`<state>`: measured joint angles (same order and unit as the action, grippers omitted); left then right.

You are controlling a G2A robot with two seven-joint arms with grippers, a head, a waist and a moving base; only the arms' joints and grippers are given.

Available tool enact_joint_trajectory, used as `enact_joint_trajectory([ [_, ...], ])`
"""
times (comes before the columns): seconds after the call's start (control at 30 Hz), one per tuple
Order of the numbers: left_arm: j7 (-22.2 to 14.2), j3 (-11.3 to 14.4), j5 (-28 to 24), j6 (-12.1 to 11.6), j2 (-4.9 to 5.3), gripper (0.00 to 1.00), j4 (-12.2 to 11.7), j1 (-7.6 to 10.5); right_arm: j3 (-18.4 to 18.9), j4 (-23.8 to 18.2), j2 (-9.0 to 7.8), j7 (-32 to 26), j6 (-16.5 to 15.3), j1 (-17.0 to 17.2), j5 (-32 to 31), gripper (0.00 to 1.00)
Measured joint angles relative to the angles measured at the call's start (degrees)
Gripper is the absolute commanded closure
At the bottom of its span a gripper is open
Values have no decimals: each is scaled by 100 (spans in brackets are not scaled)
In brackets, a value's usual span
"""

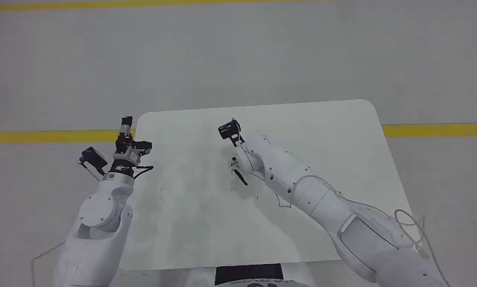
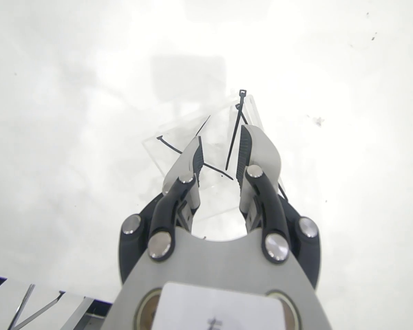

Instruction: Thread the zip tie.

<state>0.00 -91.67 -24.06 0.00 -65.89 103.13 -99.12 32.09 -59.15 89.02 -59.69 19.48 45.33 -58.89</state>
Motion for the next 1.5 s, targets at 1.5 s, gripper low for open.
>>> enact_joint_trajectory([
  [1.5, 0, 0, 0, 0, 0, 0, 0, 0, 1919, -1704, -74, -510, -392, 917, 32, 100],
])
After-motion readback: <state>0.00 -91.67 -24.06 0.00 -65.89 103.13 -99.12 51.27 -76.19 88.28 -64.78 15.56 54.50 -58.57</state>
